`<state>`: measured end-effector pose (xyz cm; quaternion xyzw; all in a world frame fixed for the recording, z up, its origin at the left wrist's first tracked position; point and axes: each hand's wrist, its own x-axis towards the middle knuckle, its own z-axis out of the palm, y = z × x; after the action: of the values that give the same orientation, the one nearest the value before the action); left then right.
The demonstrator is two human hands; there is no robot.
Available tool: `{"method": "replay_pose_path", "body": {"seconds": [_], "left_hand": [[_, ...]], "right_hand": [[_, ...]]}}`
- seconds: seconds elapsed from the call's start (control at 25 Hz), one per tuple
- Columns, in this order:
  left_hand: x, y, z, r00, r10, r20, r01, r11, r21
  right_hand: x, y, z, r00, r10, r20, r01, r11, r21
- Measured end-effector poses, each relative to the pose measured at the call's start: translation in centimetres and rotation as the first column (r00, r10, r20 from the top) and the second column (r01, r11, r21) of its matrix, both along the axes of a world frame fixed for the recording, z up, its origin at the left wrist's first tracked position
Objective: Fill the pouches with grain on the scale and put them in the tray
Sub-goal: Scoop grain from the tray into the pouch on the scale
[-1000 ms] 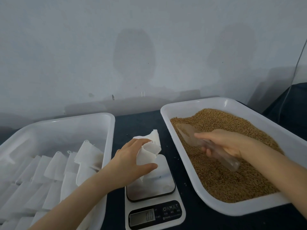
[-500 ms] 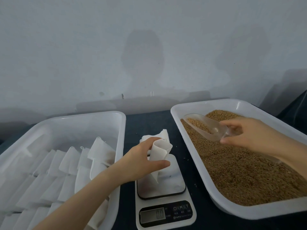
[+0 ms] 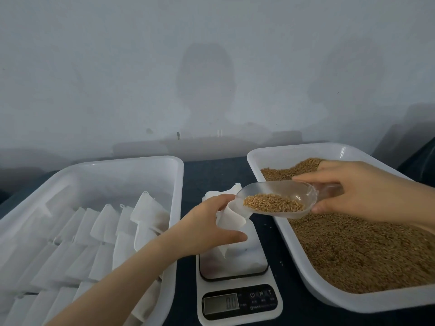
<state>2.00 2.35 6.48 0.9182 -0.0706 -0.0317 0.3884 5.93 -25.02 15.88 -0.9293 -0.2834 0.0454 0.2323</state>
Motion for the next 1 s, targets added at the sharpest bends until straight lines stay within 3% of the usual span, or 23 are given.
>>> {"method": "replay_pose_path", "body": {"seconds": [0.6,1.0], "left_hand": [[-0.1,-0.2,0.1,1.000,-0.018,0.001,0.018,0.999,-0.039],[-0.2,-0.4,0.1,0.999,-0.013,0.031,0.014,0.999,-0.042]], "right_hand": [[0.9,2.3,1.3,0.991,0.107,0.079,-0.072,0.931,-0.359],[0.8,5.3,4.2,0.969,0.226,0.102,-0.124,0.799,-0.589]]}}
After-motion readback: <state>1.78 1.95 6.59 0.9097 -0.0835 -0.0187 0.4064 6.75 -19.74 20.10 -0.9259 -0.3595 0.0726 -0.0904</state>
